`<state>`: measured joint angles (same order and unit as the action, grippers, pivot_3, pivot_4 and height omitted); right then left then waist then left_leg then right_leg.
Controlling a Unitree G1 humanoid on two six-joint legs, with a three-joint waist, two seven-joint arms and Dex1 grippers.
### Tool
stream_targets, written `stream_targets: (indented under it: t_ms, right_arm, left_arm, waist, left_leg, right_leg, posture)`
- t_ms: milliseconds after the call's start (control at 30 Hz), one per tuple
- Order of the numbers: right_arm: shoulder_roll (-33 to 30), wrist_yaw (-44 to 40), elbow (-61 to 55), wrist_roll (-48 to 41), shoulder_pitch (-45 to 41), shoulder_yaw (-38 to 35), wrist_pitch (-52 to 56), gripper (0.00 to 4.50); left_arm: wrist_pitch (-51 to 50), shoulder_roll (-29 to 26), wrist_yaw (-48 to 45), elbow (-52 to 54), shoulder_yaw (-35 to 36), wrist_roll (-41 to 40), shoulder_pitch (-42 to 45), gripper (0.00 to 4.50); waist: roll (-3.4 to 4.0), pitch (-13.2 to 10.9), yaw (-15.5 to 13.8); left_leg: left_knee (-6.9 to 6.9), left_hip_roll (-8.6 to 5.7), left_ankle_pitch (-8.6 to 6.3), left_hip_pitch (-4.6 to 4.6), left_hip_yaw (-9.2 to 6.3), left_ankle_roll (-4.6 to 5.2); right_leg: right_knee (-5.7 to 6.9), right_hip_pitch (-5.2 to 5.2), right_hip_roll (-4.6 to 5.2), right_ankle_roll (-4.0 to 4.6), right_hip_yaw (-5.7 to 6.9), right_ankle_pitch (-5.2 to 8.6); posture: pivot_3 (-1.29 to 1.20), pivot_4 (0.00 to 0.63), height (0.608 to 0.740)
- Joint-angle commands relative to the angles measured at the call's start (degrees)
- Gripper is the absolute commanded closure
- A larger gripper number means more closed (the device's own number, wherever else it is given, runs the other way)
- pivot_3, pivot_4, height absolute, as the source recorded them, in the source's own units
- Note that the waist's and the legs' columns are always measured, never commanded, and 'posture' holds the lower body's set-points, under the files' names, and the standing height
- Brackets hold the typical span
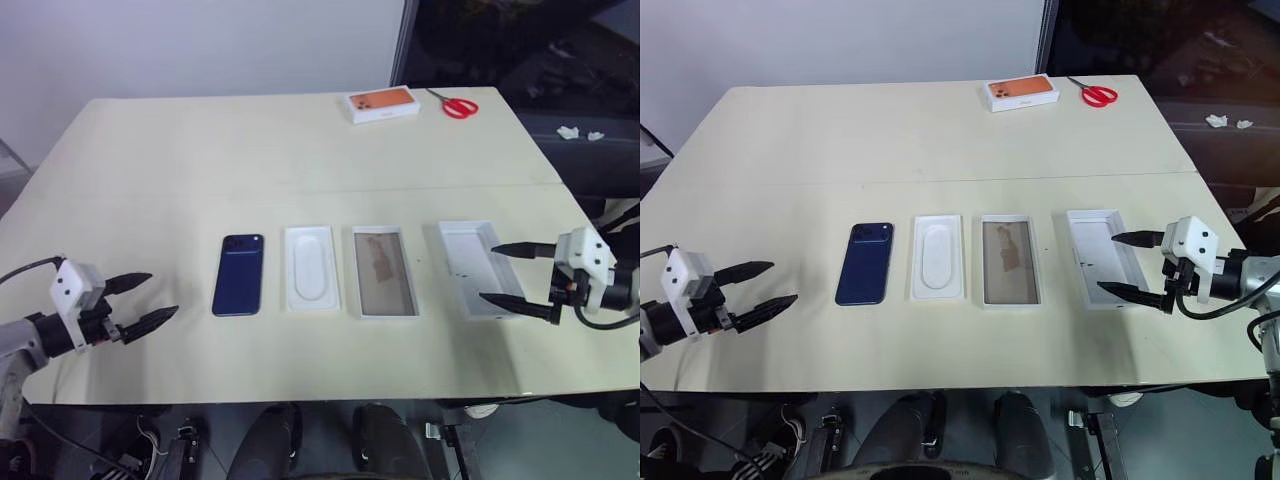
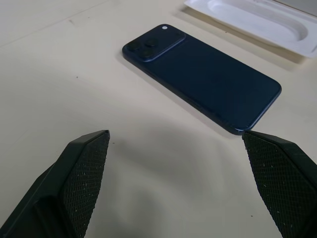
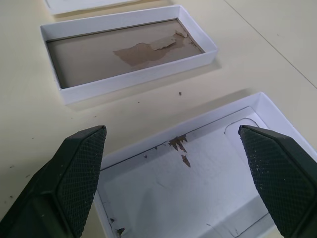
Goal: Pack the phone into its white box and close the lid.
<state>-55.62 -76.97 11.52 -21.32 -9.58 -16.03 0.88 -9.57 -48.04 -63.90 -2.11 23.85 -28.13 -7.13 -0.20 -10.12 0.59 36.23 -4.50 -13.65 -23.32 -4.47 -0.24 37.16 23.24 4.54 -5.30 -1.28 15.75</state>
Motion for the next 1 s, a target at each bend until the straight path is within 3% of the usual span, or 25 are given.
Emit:
stream_targets:
  t_ms: [33, 1000]
  right_arm:
    - [-1.03, -0.24, 0.07, -0.40, -1.43, -0.57, -0.61, 0.02]
    - [-1.80, 1.24, 3.65, -0.31, -2.09, -0.89, 2.20, 0.02]
  left_arm:
    - [1.31, 0.14, 0.56, 1.59, 2.61, -0.54, -0.50, 0.00]
    - [-1.01, 0.07, 3.21, 0.32, 2.30, -0.98, 2.11, 0.00]
  waist:
    - [0.00, 0.00, 0.03]
    - [0.00, 0.00, 0.11]
  left_leg:
    - [0.00, 0.00, 0.00, 0.00, 0.00, 0.00]
    - [-0.01, 0.00, 0.00, 0.01, 0.00, 0.00]
  right_leg:
    - [0.00, 0.00, 0.00, 0.00, 0.00, 0.00]
    - [0.02, 0.01, -0.01, 0.00, 0.00, 0.00]
  posture:
    - [0.00, 0.150, 0.740]
    - [0.00, 0.150, 0.740]
